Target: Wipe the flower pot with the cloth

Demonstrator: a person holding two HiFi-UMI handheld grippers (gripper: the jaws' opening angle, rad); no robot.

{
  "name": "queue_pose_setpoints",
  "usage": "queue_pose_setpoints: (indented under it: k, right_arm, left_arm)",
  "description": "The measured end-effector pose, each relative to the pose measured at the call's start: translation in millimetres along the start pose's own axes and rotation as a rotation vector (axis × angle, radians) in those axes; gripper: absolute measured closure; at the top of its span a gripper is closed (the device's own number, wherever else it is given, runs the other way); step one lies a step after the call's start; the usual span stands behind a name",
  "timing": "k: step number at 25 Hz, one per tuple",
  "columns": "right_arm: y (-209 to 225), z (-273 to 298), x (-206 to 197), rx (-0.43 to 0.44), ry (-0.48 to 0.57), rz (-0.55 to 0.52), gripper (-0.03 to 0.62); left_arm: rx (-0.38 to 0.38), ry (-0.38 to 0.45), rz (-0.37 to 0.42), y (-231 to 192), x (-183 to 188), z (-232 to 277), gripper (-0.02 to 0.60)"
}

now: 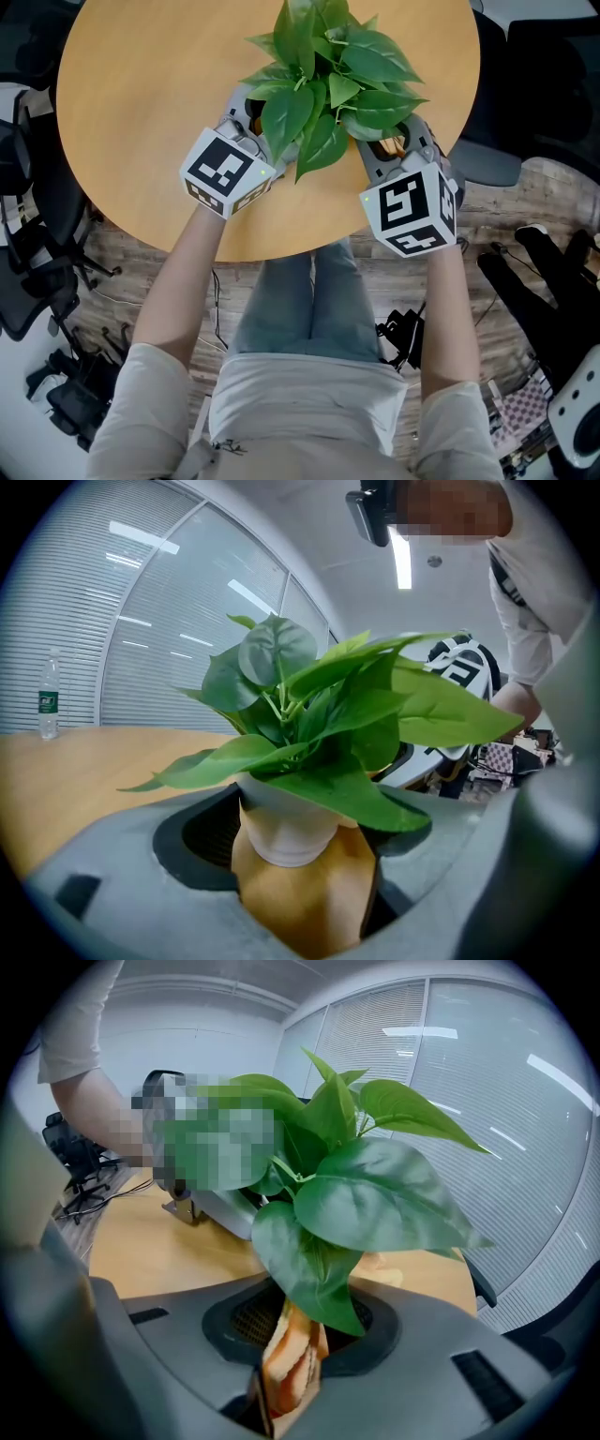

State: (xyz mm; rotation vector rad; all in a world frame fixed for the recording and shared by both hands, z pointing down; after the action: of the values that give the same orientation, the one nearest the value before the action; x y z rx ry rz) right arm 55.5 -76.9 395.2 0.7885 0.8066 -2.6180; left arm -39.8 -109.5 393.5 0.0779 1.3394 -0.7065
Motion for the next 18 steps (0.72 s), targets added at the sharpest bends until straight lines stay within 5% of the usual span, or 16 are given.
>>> queue_pose_setpoints:
  k: [18]
  right_arm:
    - [-27.0,0.1,14.3,0.061,0.039,-0.029,0.502]
  left_arm:
    - [0.055,0.005,-0.012,0.7,0.3,0.2,0.192]
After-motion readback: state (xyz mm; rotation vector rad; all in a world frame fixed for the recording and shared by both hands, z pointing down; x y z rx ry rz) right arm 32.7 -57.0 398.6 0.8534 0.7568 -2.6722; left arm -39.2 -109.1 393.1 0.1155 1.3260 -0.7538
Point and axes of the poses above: the fingertips, and each gripper's own axes: z forward along the fingers, y to its right, x out of its top, the point moved 4 cm from there along -z, backward along the fingers, and after that the axes turned 14 degrees about -z, right-handed, at the moved point
